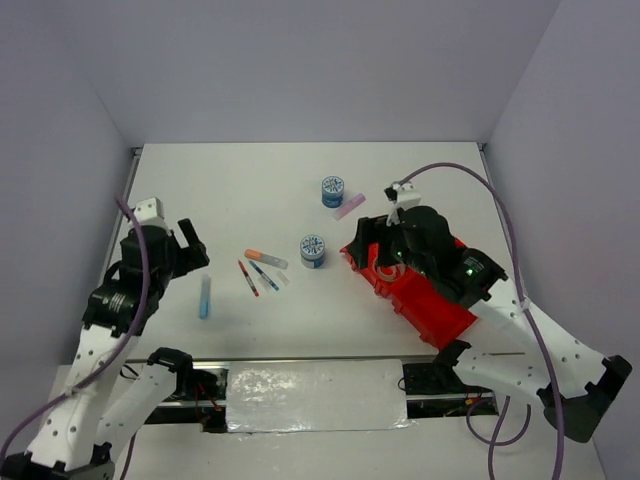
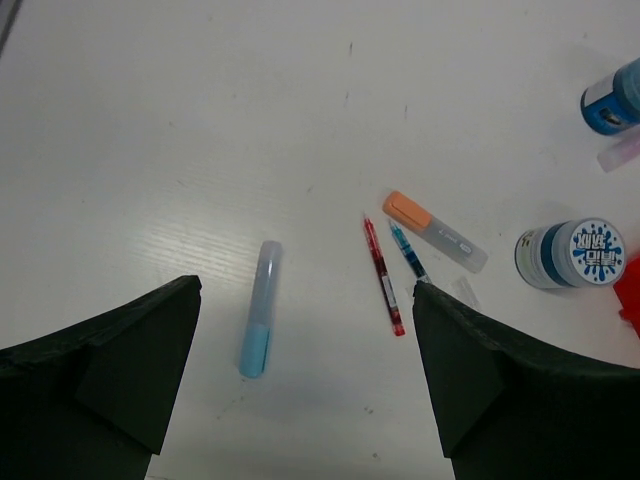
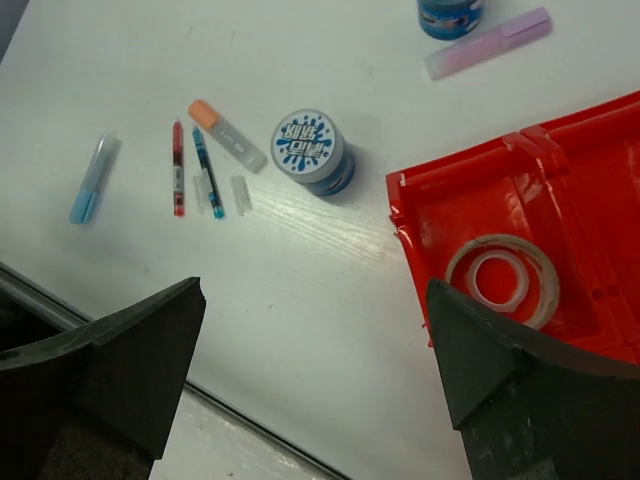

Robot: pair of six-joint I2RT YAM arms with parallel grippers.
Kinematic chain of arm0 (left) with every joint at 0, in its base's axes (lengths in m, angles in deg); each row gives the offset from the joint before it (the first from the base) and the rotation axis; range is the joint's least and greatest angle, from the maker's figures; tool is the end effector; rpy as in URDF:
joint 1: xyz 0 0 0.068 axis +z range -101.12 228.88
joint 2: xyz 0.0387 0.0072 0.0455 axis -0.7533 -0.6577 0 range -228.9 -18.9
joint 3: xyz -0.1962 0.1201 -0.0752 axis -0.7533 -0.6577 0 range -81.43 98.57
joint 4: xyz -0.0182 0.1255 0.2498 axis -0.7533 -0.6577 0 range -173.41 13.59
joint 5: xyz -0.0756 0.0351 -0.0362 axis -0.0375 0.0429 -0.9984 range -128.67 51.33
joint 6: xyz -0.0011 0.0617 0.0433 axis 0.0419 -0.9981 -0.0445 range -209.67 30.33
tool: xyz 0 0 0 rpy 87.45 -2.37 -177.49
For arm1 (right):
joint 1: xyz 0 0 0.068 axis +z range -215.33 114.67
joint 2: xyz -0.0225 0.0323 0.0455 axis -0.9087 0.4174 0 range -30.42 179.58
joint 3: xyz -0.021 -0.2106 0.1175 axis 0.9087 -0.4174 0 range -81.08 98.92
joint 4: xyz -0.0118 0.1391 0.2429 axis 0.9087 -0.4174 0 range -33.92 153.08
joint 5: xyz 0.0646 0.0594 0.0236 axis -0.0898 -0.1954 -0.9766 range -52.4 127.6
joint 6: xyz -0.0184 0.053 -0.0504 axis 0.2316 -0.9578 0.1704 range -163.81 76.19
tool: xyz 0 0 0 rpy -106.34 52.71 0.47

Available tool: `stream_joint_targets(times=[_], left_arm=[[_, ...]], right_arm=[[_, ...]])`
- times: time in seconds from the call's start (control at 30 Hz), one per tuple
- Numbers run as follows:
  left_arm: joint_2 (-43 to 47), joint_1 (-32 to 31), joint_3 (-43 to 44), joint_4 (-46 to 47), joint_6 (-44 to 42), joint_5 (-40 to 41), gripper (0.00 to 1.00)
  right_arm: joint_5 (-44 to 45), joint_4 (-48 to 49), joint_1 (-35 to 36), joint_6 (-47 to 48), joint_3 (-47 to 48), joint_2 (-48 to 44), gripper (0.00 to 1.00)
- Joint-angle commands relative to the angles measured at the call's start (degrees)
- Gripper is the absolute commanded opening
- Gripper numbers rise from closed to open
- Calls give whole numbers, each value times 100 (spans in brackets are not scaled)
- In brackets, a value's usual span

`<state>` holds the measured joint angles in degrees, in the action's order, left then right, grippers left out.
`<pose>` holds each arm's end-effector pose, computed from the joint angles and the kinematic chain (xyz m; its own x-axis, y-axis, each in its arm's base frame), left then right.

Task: Sort the stationery into containers
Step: Pick up the pen from the center of the board.

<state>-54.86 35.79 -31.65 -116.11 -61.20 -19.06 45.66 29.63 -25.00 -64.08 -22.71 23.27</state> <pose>0.1952 -0.0234 0.3128 -0.3353 -0.3831 -0.8607 -0.2738 0.9138 -0.3000 0.2052 0.1625 0.3160 -0.5338 -0.0032 -0.8456 -0.3863 0.8905 0.2405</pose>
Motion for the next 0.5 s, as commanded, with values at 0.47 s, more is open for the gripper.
stream_joint_targets(times=[0.47], left_arm=[[-3019, -1882, -469, 683, 3208, 552, 99]], right_arm=[[328, 348, 1142, -583, -449, 1117, 96]])
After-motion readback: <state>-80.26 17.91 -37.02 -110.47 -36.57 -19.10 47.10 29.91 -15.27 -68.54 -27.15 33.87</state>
